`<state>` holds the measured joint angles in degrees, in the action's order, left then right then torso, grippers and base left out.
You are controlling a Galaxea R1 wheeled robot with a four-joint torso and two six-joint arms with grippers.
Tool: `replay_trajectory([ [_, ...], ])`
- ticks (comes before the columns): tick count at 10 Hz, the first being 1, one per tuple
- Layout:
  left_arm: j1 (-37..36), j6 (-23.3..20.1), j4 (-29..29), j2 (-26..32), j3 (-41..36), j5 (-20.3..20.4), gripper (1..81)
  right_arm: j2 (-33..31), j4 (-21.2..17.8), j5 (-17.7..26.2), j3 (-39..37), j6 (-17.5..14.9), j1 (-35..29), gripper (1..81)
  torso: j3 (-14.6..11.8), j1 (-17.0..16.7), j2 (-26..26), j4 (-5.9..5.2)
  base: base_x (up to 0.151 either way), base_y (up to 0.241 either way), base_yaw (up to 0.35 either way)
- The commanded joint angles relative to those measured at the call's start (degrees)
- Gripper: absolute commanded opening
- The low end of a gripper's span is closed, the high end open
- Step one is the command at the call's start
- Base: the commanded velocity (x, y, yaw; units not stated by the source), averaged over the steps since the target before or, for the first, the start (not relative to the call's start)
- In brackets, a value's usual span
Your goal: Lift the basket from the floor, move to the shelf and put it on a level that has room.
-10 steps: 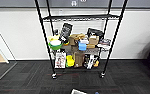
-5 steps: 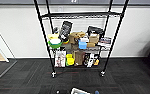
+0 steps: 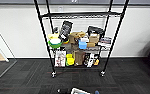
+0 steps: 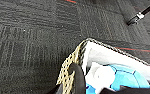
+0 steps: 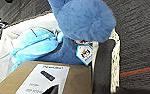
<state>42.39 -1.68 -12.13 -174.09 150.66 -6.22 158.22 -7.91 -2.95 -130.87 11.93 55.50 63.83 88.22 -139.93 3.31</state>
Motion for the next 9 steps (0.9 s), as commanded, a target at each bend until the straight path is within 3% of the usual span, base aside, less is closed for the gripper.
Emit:
replay_trajectory([
  [1,-8.15,-0.51,1.06,-1.43,-0.72,-2.13,81.1,-1.65,-0.44,2.16,1.23,0.28,-5.97,81.1,0.00,0.00,0.00,0.00,0.000,0.000,0.000],
  [2,-8.24,-0.51,1.14,-1.61,-1.24,-2.13,81.1,-2.09,-0.44,2.16,1.76,0.37,-5.97,81.1,0.02,0.00,0.00,0.00,0.000,0.000,0.000],
  [3,-8.15,-0.51,1.14,-1.61,-1.34,-2.13,1.0,-2.45,-0.35,2.07,2.38,0.37,-5.79,81.1,0.02,0.00,0.00,0.00,0.000,0.000,0.000],
  [9,-7.45,-0.43,0.62,-0.56,-1.34,-4.33,1.0,-2.36,-0.26,2.07,2.73,0.28,-5.88,81.1,0.02,0.00,0.00,0.00,0.000,0.000,0.000],
])
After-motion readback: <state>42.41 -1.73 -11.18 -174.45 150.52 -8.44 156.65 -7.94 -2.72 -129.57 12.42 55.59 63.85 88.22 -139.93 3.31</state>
